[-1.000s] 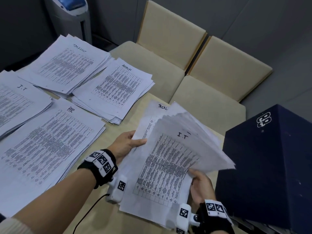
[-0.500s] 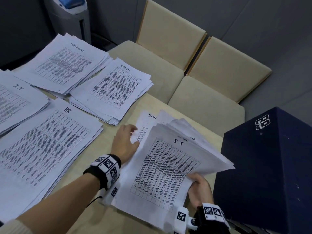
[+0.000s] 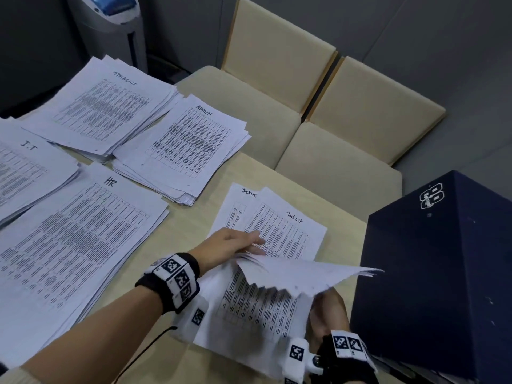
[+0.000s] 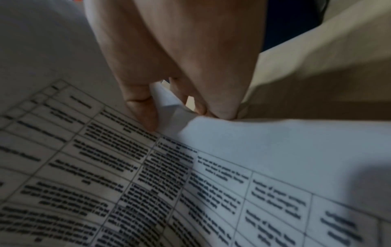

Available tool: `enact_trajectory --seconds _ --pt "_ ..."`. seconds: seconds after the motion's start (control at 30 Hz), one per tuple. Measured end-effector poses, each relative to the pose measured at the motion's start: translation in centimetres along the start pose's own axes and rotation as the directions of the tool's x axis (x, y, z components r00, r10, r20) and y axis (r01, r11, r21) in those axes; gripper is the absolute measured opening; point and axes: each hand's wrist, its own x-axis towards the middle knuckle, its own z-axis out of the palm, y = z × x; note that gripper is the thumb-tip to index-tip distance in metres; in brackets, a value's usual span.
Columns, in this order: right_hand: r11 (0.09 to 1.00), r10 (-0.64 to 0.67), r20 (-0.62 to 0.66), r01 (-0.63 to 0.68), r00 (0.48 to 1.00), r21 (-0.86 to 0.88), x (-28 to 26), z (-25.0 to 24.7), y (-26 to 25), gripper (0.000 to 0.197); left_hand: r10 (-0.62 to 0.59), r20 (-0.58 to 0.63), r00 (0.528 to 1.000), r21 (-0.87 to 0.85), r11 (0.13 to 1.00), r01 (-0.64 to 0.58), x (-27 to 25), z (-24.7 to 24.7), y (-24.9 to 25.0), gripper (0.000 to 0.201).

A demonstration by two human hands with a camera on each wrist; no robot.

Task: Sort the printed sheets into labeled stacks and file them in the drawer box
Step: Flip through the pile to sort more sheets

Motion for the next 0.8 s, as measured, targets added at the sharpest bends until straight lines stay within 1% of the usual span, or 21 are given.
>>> enact_trajectory --seconds 0.03,0.07,0.1,0.13,0.17,0.2,0.23,0.27,0.3,0.33,0.37,0.4,0.43,0.47,0.5,0.53,0.57,0.63,0.7,0.77,0.8 --pt "1.0 0.007 -0.022 -0.007 1.0 0.006 0.1 0.1 -0.1 0.011 -0.001 0.028 1.0 -0.077 0.997 0.003 -0.1 -0.1 0.1 0.047" --pt "1.0 0.027 -0.043 -0.027 0.999 0.009 0.3 0.0 -0.1 0.02 0.009 0.06 0.998 -0.104 0.995 -0.002 -0.2 -0.3 0.3 0.044" --pt "0.999 0.047 -0.058 -0.046 0.997 0.011 0.7 -0.1 0.0 0.033 0.012 0.087 0.996 -0.118 0.993 -0.002 -0.3 -0.5 0.4 0.045" --pt "0.998 0.07 -0.063 -0.07 0.996 0.004 0.5 0.1 -0.3 0.045 0.007 0.108 0.994 -0.097 0.995 0.004 -0.2 -0.8 0.3 0.051" --pt "0.996 0.084 -0.055 -0.084 0.995 0.004 0.8 0.0 -0.3 0.048 -0.006 0.117 0.993 -0.048 0.999 0.012 -0.1 -1.0 0.4 0.058" --pt "0.997 0.08 -0.05 -0.08 0.996 -0.015 0.9 0.0 -0.5 0.045 -0.009 0.107 0.994 0.082 0.997 0.0 0.0 -1.2 0.4 0.06" --pt "0.996 0.087 -0.028 -0.087 0.996 -0.031 0.7 0.1 -0.7 0.04 0.0 0.099 0.995 0.255 0.967 -0.025 0.1 -1.1 0.4 0.051" --pt "0.995 0.091 -0.001 -0.09 0.996 -0.04 0.9 0.0 -0.6 0.035 -0.001 0.071 0.997 0.426 0.904 -0.029 0.2 -1.0 0.3 0.033" --pt "0.996 0.083 0.03 -0.082 0.996 -0.045 1.0 0.0 -0.7 0.028 0.0 0.04 0.999 0.545 0.838 -0.021 0.4 -0.9 0.1 0.019" --pt "0.996 0.074 0.044 -0.072 0.996 -0.051 1.0 0.1 -0.8 0.02 0.015 0.002 1.0 0.59 0.808 -0.013 0.5 -0.9 -0.3 0.023" --pt "0.997 0.052 0.054 -0.048 0.997 -0.06 1.2 0.0 -0.7 0.013 0.05 -0.035 0.998 0.603 0.797 -0.019 0.7 -0.8 -0.6 0.031" --pt "0.997 0.035 0.073 -0.03 0.997 -0.068 1.1 0.1 -0.8 0.013 0.083 -0.07 0.994 0.587 0.809 -0.026 0.8 -0.7 -0.9 0.036" --pt "0.997 0.022 0.091 -0.016 0.996 -0.072 0.9 0.2 -0.8 0.02 0.132 -0.098 0.986 0.572 0.819 -0.052 1.0 -0.7 -1.1 0.037" --pt "0.997 0.015 0.104 -0.008 0.995 -0.071 0.6 0.3 -1.0 0.028 0.149 -0.121 0.981 0.546 0.836 -0.059 1.0 -0.7 -1.2 0.033" --pt "0.997 0.009 0.109 -0.001 0.994 -0.073 0.2 0.4 -1.1 0.033 0.168 -0.161 0.973 0.521 0.851 -0.061 1.0 -0.6 -1.2 0.028" --pt "0.997 0.007 0.112 0.001 0.994 -0.071 0.2 0.2 -1.1 0.036 0.183 -0.213 0.96 0.5 0.864 -0.054 1.1 -0.5 -1.3 0.028" --pt "0.997 0.002 0.112 0.006 0.994 -0.072 0.4 -0.1 -1.1 0.038 0.209 -0.269 0.94 0.496 0.867 -0.051 1.2 -0.5 -1.3 0.031" --pt "0.998 -0.01 0.096 0.016 0.995 -0.057 0.5 -0.3 -1.0 0.036 0.239 -0.364 0.9 0.498 0.867 -0.029 1.3 -0.5 -1.2 0.042" --pt "1.0 -0.014 0.09 0.017 0.996 -0.027 0.7 -0.6 -0.9 0.031 0.232 -0.416 0.879 0.465 0.885 -0.013 1.3 -0.4 -1.2 0.056" --pt "1.0 -0.017 0.067 0.016 0.998 0.01 0.8 -0.7 -0.8 0.03 0.199 -0.427 0.882 0.366 0.93 -0.032 1.1 -0.3 -0.8 0.044" --pt "0.999 -0.012 0.05 0.011 0.999 0.036 0.9 -0.9 -0.7 0.031 0.165 -0.418 0.893 0.289 0.956 -0.041 1.0 -0.3 -0.9 0.038"
